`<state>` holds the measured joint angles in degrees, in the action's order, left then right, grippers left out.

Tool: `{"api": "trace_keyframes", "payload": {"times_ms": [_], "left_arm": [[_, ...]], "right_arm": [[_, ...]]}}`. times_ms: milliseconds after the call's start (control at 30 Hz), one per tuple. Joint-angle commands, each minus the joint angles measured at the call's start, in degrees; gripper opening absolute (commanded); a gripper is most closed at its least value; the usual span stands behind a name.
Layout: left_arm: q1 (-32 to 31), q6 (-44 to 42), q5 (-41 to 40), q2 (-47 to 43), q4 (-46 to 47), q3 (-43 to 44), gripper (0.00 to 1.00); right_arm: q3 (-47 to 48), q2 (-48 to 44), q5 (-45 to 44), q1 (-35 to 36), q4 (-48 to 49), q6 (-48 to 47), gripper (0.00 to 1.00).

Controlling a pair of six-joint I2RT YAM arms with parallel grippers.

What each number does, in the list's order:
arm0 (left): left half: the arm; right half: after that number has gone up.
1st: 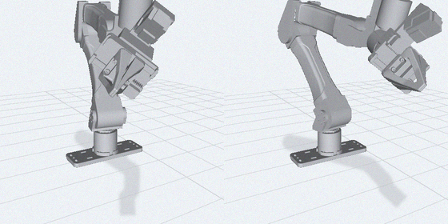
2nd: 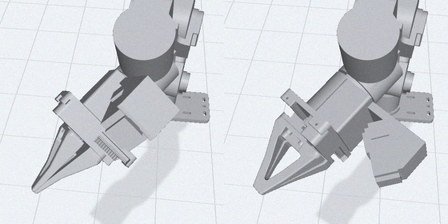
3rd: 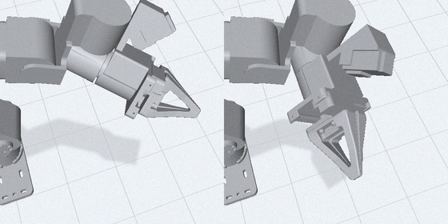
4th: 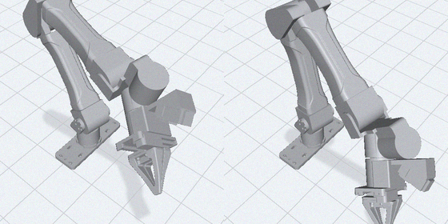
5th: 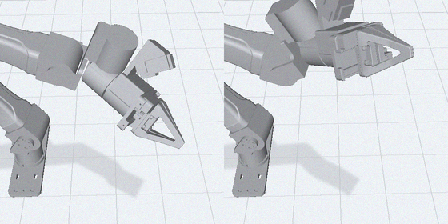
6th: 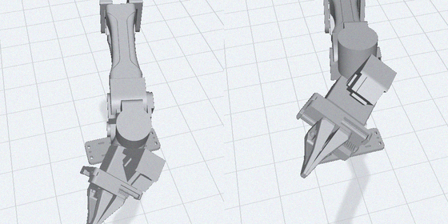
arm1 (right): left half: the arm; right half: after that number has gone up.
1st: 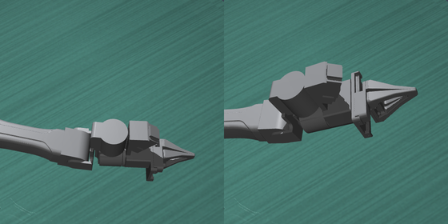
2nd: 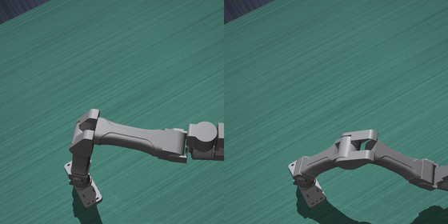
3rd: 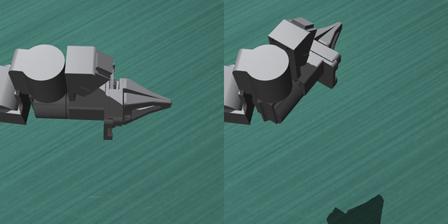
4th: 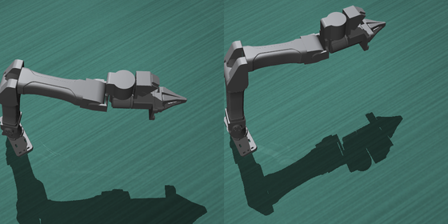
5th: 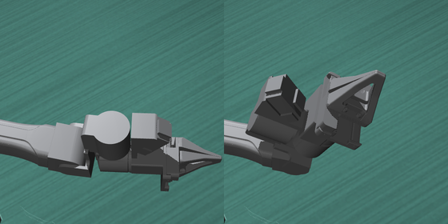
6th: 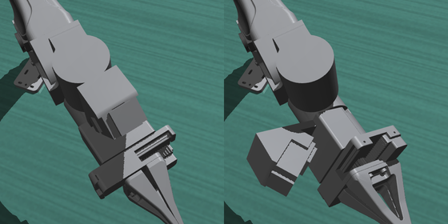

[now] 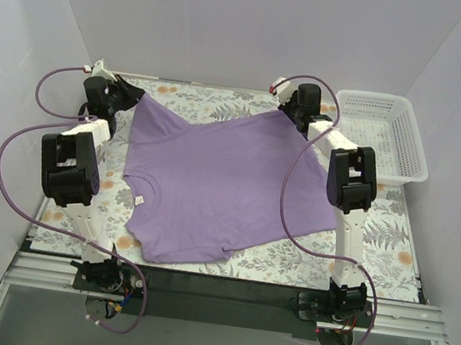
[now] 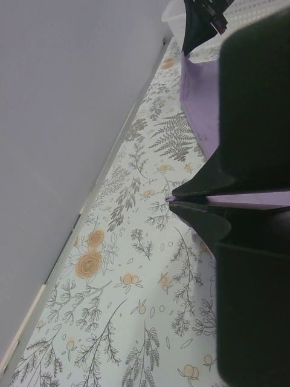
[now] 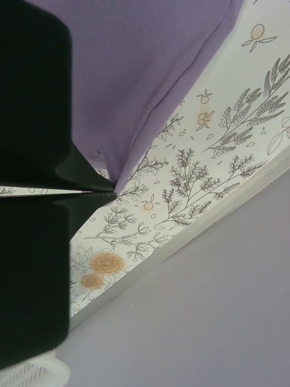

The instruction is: Fold and stack the t-shirts

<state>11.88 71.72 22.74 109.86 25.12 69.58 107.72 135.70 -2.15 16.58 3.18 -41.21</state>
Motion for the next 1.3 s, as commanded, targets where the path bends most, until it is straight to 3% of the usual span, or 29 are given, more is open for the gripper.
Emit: {"api": "trace_keyframes", "payload": {"times_ms": [0,433,733,933,1067,1267], "left_arm": [[0.2,-0.2,1.3,-4.5,1.2,-1.8,0.0],[0.2,-0.3,4.1,-9.8,1.7,-5.8,0.0],[0.3,3.2,12.6,-34.2,2.1,-20.6,0.0],[0.3,3.3,12.9,-45.6,-2.1,-30.5,0.0],[0.3,3.8,14.3,-48.5,-3.8,-33.9,0.0],[0.3,3.0,14.5,-51.3,-6.5,-36.1,0.0]], "right_arm": [[-0.9,-5.6,1.4,0.3,2.6,-0.8,0.01],[-5.5,-11.6,4.5,0.3,0.7,-3.5,0.01],[-24.6,-37.3,18.0,0.3,-10.6,-8.4,0.01],[-34.4,-45.2,24.4,1.0,-15.9,-9.1,0.01],[-39.2,-47.7,27.5,2.5,-19.8,-10.7,0.01],[-46.0,-48.8,28.5,11.2,-27.1,-13.6,0.01]]}}
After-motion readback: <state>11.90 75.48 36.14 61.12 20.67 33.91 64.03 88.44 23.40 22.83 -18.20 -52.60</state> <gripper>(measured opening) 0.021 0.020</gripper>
